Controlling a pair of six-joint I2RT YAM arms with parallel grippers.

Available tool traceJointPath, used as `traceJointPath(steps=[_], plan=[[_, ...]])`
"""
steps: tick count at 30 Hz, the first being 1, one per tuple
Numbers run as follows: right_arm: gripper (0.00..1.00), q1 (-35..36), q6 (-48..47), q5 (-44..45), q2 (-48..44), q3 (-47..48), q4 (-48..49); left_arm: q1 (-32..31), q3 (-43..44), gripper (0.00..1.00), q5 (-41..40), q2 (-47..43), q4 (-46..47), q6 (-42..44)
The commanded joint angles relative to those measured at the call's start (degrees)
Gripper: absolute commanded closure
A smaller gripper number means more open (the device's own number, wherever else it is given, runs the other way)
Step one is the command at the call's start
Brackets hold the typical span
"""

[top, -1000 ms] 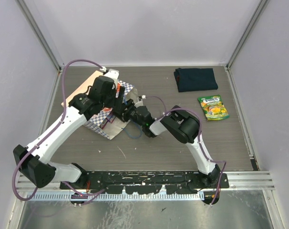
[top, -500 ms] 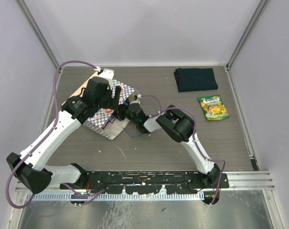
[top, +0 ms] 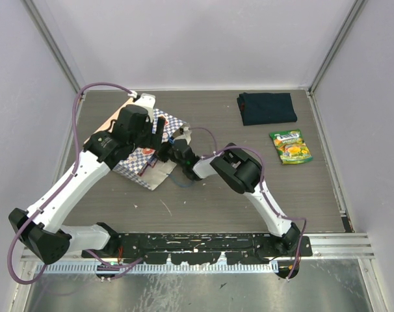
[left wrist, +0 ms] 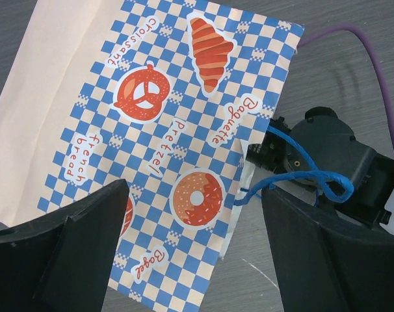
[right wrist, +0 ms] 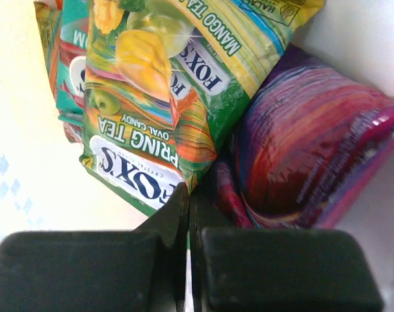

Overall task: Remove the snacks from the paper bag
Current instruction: Take out the snack from the paper bag.

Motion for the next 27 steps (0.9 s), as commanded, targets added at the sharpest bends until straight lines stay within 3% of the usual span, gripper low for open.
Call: traceJointPath(steps=[1,10,14,16,21,27], plan=[[0.99,0.7,-6.5,-0.1,-7.8,-6.5,-0.1,-0.1,1.3,0.14,-0.4,-1.8,4.0,-0.4],[0.99,-0.7,-19.0,-9.6,-35.6,-32.5,-11.2,-0.1,2.7,0.14,-3.5,1.2,11.2,0.7],[0.99,-1.4,-24.8,-11.4,-49.4,-38.6,-27.1,0.0,3.1,0.14,-4.9,3.7,12.3,2.2],[0.99,-1.6,-25.5,-8.7,-56.1,-41.6,-34.8,0.0,3.0,0.14,-5.2,3.7,13.0,2.4],[0.99,-5.2,-19.9,-0.4,-71.6,-50.0,-43.1,0.1,1.6,0.13,-4.6,3.0,14.9,2.4],[0.99,-7.8,-5.1,24.5,-82.8,-52.3,-58.2,0.2,0.9,0.13,-4.1,2.2,14.2,2.4]])
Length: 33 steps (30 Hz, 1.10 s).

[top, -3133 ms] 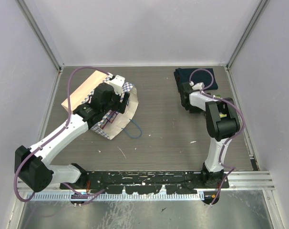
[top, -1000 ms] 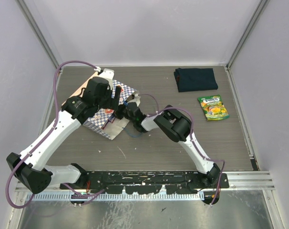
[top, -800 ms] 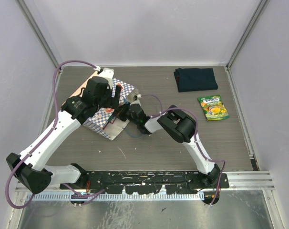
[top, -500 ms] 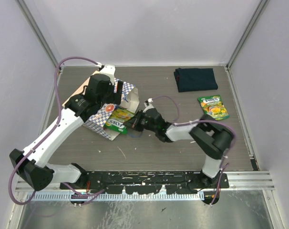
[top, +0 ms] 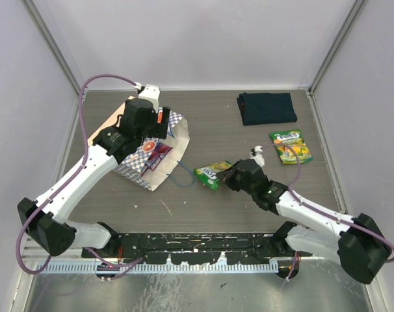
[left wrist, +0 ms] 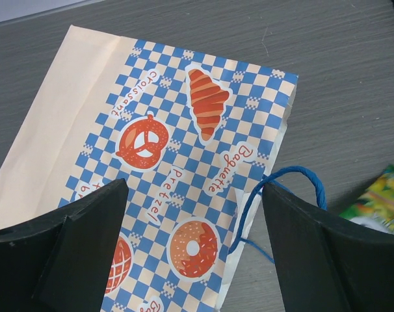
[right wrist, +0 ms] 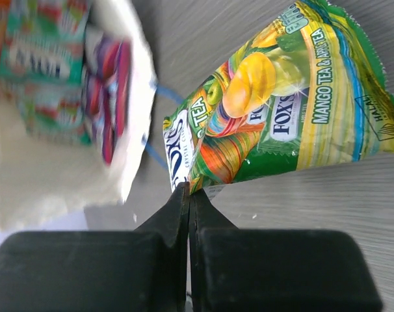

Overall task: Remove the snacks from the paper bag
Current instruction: Take out the snack from the paper bag, then place the snack at the center of the board.

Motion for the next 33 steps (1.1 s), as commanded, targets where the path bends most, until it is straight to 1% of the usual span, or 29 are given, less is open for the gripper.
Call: traceJointPath(steps=[1,3,4,5,6,7,8,9,10,11,13,15,19,21,24,26,27,28,31,33], plan=[[0.99,-1.1,15.3,22.5,-5.8,-0.3,-11.2,0.2,-0.1,0.13,-0.7,-2.3,3.4,0.6],[0.99,-1.0,21.9,26.9,-5.6,-0.8,-11.7,0.2,-0.5,0.13,-0.7,-2.3,3.5,0.5],[0.96,-1.1,24.9,28.3,-4.6,-0.5,-11.7,0.1,-0.7,0.13,-0.6,-2.3,3.6,0.5],[0.86,-1.1,26.3,29.1,-3.0,0.6,-11.6,0.2,-0.7,0.13,-0.4,-2.3,3.6,0.5],[0.65,-1.0,25.6,29.4,-0.8,2.5,-11.2,0.2,-0.6,0.13,-0.3,-2.3,3.5,0.5],[0.40,-1.0,24.0,28.9,2.6,4.9,-11.6,0.2,-0.6,0.13,-0.1,-2.3,3.3,0.5],[0.21,-0.8,22.5,28.1,5.1,7.8,-12.5,0.3,-0.6,0.13,-0.1,-2.3,3.3,0.4],[0.07,-0.3,20.5,27.5,7.5,10.5,-13.8,0.3,-0.6,0.13,0.0,-2.3,3.2,0.5],[0.01,0.5,18.5,27.3,9.6,12.9,-15.1,0.3,-0.7,0.13,0.0,-2.3,3.0,0.5],[0.00,1.1,16.3,26.9,11.4,15.5,-17.1,0.4,-0.9,0.10,-0.1,-2.3,3.0,0.5],[0.00,1.8,13.5,26.9,15.0,20.9,-24.5,0.5,-1.1,0.09,0.0,-2.3,3.1,0.7],[0.00,1.9,6.9,26.9,17.4,24.9,-29.7,0.7,-1.2,0.09,-0.2,-2.3,3.0,1.0],[0.00,1.4,-14.1,27.0,18.9,30.0,-34.0,1.1,-1.5,0.08,1.0,-2.1,3.6,1.7],[0.00,-1.0,-24.3,22.8,19.3,31.0,-32.7,1.6,-2.1,0.07,4.0,-2.3,4.7,2.1],[0.00,-6.8,-35.6,14.2,21.7,33.8,-33.4,1.8,-2.7,0.06,6.9,-2.3,5.8,1.7],[0.01,-10.6,-39.6,9.5,23.5,35.8,-33.8,1.9,-2.8,0.06,7.6,-2.3,5.9,1.7],[0.02,-12.5,-41.9,4.3,24.1,36.0,-32.9,1.9,-2.8,0.06,7.5,-2.3,5.8,1.8],[0.02,-13.9,-42.8,2.1,25.1,36.5,-32.9,1.9,-2.7,0.06,7.4,-2.3,5.6,2.0],[0.02,-15.7,-45.1,2.4,28.5,38.9,-34.8,2.0,-2.9,0.06,7.0,-2.3,4.8,2.1],[0.02,-16.3,-46.4,3.1,31.4,40.5,-36.8,2.0,-3.6,0.06,6.9,-4.3,4.8,2.2]])
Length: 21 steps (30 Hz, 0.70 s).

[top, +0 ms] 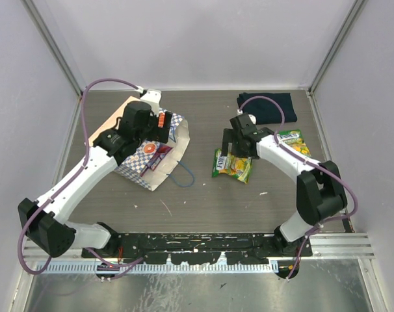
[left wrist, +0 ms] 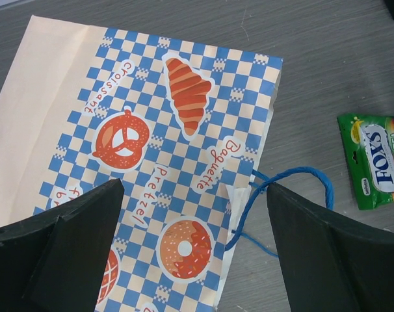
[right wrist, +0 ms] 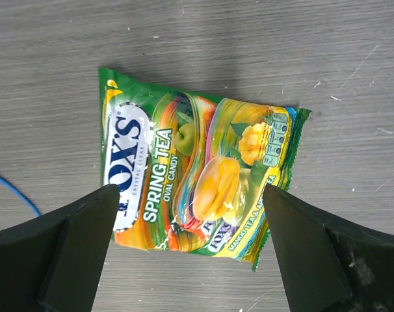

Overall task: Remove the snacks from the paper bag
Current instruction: Place the snack at the center of the board.

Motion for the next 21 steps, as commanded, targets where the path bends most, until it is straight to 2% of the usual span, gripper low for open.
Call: traceJointPath(steps=[1,7,11,15,21], plan=[[0.02,-0.5,-8.3,-3.8,4.1,4.7,-3.7,0.5,-0.8,0.06,0.6,-4.3,2.8,0.8],[0.01,-0.5,-5.8,-9.4,8.7,0.6,0.2,0.8,-1.9,0.05,0.6,-4.9,3.0,0.6],[0.00,-0.5,-4.4,-4.5,12.1,-0.9,-1.2,0.9,-1.9,0.05,0.6,-4.5,2.7,0.8],[0.00,-1.2,-1.8,2.9,11.7,-2.5,-2.2,1.1,-1.9,0.05,0.7,-4.1,2.9,0.8],[0.00,-6.6,10.8,6.8,14.1,-1.0,-7.2,1.1,-1.6,0.05,1.0,-3.3,2.9,0.7]])
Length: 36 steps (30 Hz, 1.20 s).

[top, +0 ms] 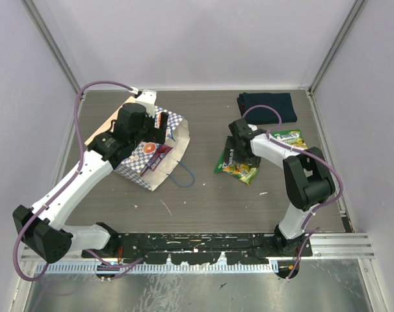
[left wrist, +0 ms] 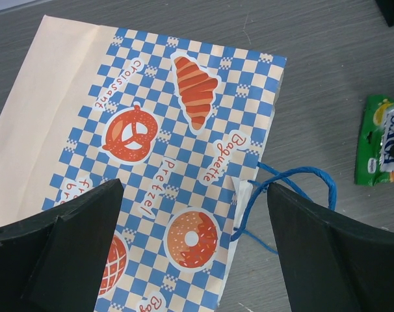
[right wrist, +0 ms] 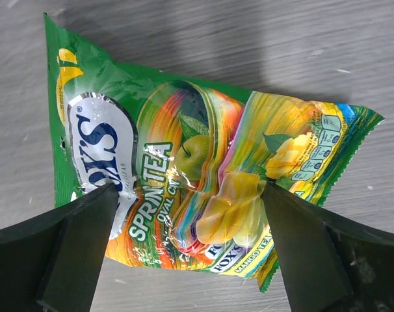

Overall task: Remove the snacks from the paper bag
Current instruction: Place the snack at the center of the board.

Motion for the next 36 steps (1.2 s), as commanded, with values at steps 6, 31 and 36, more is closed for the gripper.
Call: traceJointPath(steps=[6,31,36], plan=[[0.00,-8.5,23.0,2.7,8.4,3.2,-13.1,0.7,0.6,0.04,1.2,0.2,2.3,1.0],[0.72,-12.8,0.6,-6.8,-25.4,-9.8,16.9,1.1,2.0,0.04,5.7,2.8,1.9,-0.2],[0.99,-12.5,-3.9,-16.3,-19.4,-7.7,15.6,1.1,2.4,0.04,7.1,4.3,1.8,-0.8]])
